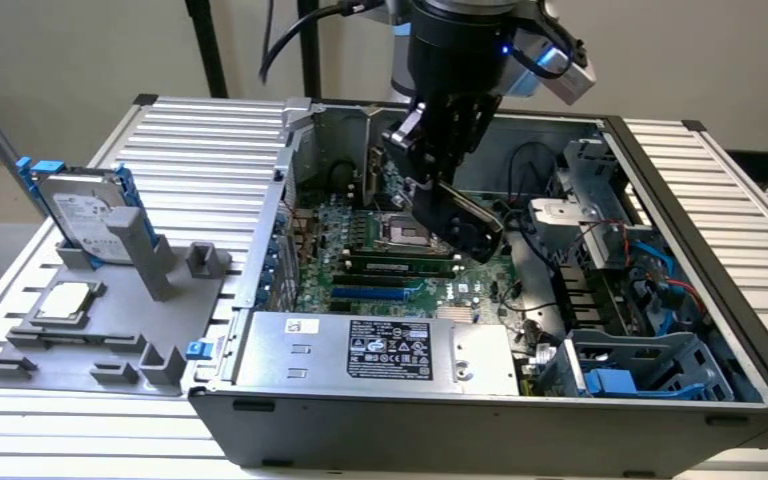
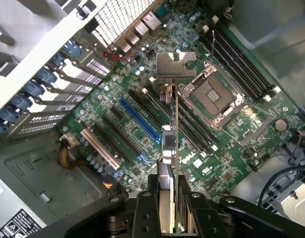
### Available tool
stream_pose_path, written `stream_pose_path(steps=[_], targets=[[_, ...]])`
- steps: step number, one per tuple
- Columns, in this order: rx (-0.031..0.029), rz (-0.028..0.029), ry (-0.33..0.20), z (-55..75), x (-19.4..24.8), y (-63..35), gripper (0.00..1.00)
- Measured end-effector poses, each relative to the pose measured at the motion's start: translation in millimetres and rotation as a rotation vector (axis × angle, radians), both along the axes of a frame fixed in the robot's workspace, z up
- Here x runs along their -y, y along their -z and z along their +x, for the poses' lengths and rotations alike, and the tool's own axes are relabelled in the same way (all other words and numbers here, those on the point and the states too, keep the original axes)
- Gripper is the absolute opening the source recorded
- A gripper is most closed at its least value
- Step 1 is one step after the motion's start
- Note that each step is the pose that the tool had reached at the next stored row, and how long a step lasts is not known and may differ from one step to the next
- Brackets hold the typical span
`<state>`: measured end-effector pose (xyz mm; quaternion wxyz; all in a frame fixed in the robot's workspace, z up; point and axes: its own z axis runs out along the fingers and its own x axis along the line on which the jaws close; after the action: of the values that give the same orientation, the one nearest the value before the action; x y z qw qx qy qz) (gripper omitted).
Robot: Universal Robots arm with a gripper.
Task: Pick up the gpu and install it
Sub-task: 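Insert the gpu into the slot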
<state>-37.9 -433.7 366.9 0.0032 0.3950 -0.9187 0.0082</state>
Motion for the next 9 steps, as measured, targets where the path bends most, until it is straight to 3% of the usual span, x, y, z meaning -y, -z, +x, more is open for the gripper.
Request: stream_pose_path(steps=[9], targets=[[0.0013, 0.0, -0.164, 0.0, 0.0, 3.8, 0.27]])
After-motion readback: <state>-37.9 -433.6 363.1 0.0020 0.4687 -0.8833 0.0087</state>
